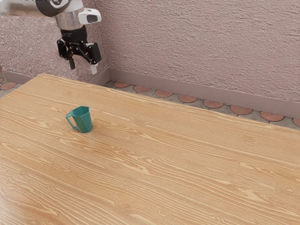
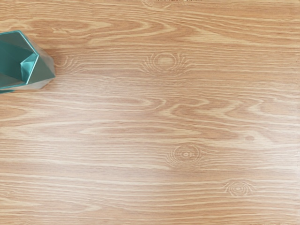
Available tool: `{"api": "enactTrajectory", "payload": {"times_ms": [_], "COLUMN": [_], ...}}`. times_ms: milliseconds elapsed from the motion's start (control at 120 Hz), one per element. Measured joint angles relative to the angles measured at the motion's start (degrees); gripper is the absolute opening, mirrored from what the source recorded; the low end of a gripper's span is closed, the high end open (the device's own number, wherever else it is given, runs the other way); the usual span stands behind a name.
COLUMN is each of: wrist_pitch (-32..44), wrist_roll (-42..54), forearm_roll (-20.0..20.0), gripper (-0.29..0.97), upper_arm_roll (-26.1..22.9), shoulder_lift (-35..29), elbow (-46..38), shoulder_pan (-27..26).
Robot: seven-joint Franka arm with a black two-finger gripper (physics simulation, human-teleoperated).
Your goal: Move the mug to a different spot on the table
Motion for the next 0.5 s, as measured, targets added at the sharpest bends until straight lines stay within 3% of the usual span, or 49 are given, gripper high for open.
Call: {"api": "enactTrajectory", "payload": {"times_ms": [308,408,500], "wrist_pitch": [0.9,0.5,1.3], "wrist_roll": [-2.8,-2.7,-2.2], "forearm_roll": [0.5,1.0,2.2], "gripper": [0.68,0.68,0.68], "upper_arm_roll": [0.4,3.7,8.6], "shoulder_lift": [-0.1,-2.0,-8.0], "elbow": [-0.3,-3.3,-11.7], "shoulder_pan": [0.2,-0.4,-0.6]}}
